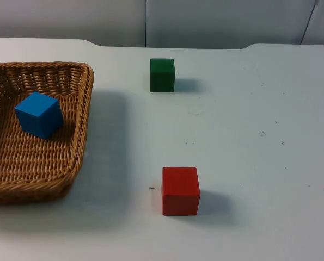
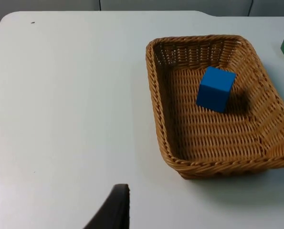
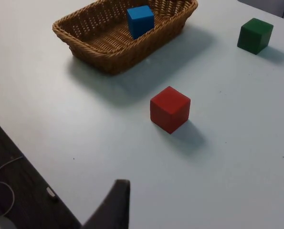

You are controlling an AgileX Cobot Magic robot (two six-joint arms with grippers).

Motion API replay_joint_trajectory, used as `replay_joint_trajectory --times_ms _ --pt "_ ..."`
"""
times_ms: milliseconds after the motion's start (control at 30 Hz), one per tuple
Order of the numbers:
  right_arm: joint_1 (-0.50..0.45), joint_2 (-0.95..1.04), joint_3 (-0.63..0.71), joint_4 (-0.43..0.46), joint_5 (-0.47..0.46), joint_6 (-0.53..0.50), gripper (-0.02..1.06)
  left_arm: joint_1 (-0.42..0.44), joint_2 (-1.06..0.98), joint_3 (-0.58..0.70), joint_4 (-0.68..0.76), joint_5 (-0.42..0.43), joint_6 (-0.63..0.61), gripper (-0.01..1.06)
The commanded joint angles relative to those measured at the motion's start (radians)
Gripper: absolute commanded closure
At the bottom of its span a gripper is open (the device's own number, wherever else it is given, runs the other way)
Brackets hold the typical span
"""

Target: Pick up the basket with the left hand and place the blue cube into the basket with the right hand.

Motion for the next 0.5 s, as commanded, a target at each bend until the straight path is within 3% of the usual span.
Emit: replay_joint_trajectory --times_ms 0,200,467 --pt "0.001 -0.002 0.005 -0.005 -0.010 0.003 0.00 -0.004 -0.004 0.003 -0.008 -0.015 0.000 0.02" --pt "0.001 -0.002 0.005 -0.008 -0.010 0.002 0.00 -0.004 -0.004 0.003 -0.056 -0.015 0.086 0.02" --pt "0.001 -0.002 0.005 -0.008 -0.010 0.002 0.00 -0.004 -0.004 0.003 -0.055 -0.016 0.086 0.02"
